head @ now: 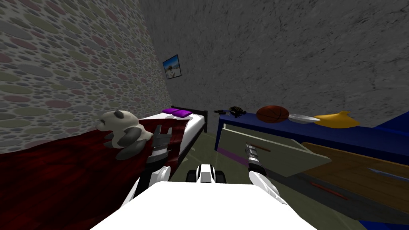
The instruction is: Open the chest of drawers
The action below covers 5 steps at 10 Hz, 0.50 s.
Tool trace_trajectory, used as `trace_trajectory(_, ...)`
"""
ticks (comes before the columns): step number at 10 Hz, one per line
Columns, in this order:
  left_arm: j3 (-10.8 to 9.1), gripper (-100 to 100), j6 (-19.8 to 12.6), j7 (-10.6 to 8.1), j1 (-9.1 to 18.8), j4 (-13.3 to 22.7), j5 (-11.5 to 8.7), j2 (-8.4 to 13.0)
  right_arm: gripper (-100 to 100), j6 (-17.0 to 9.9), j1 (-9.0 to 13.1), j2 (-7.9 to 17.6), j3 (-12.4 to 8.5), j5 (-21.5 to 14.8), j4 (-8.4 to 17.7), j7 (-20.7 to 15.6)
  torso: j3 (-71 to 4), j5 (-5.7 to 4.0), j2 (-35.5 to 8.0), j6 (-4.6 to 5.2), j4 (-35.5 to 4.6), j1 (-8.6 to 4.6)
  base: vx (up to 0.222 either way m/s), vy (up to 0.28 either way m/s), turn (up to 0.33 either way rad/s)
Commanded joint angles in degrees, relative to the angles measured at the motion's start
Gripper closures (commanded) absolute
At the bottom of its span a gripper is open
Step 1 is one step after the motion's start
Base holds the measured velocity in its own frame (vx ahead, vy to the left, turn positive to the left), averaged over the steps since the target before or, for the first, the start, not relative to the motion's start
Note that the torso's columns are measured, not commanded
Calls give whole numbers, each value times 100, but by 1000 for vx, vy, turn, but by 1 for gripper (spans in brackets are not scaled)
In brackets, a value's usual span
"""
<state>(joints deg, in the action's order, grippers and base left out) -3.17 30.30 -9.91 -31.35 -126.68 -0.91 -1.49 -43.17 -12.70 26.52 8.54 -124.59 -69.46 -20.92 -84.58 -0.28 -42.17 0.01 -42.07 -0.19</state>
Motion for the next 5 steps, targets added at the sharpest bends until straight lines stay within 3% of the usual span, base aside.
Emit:
trace_trajectory(1,0,0,0,0,0,0,0,0,100,101,-115,-20,45,-12,-88,-17,-2,-4,3,-1,3,-11,-187,90,-38)
trace_trajectory(2,0,0,0,0,0,0,0,0,100,29,-72,-11,23,-18,-85,-8,-3,-6,5,-2,4,-8,-94,53,-16)
trace_trajectory(3,-1,0,0,0,-1,0,0,1,-100,258,-5,145,-68,98,-171,-37,-21,8,34,-4,-4,-17,-54,59,-38)
trace_trajectory(5,-1,0,0,0,-2,0,0,1,-100,366,35,226,-116,156,-210,-46,-15,27,15,-2,-13,18,-21,52,-25)
